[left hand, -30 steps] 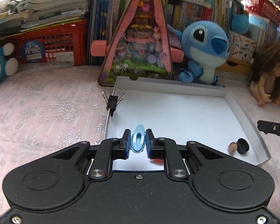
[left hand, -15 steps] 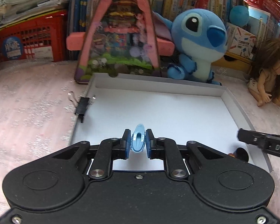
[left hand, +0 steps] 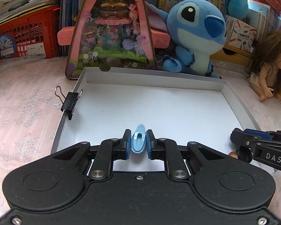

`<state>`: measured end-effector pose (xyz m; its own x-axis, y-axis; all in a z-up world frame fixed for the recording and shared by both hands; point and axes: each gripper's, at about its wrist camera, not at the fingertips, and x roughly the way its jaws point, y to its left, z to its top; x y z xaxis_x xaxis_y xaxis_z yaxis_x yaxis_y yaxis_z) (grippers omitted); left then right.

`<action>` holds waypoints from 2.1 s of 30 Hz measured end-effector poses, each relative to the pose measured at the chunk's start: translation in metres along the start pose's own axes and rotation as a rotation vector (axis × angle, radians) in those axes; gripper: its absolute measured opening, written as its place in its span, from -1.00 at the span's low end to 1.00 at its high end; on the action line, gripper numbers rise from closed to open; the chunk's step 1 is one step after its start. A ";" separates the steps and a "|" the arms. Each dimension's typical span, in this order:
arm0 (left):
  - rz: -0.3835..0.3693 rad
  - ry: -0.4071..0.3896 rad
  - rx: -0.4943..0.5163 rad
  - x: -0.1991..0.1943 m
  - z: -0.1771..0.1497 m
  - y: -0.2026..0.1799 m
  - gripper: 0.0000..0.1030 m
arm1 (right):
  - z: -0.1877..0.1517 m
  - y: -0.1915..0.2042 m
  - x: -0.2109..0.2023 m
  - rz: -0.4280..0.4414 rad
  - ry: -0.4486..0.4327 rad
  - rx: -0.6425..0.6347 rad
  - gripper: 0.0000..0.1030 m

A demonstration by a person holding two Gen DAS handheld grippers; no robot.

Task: Organize rigid objects
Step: 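Carry the blue clip and black lid into the tray and open both tools, then withdraw both tools from the tray back over the remaining objects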

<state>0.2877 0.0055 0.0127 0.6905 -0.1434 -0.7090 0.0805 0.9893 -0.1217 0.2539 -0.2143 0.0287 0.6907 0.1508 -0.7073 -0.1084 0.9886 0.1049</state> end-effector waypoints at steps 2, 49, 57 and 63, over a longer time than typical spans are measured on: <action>0.002 -0.003 0.007 -0.001 -0.002 -0.001 -0.70 | -0.001 0.001 0.001 0.002 0.007 -0.009 -0.28; -0.128 -0.181 0.111 -0.151 -0.124 -0.002 -0.08 | -0.103 0.010 -0.135 0.180 -0.179 -0.114 0.45; -0.146 -0.179 0.159 -0.173 -0.162 -0.002 -0.07 | -0.135 0.020 -0.147 0.191 -0.178 -0.158 0.50; -0.147 -0.168 0.184 -0.179 -0.181 -0.002 -0.07 | -0.151 0.029 -0.149 0.162 -0.190 -0.214 0.53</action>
<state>0.0337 0.0244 0.0141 0.7697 -0.2942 -0.5666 0.3069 0.9487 -0.0758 0.0400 -0.2089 0.0319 0.7708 0.3239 -0.5485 -0.3616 0.9314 0.0418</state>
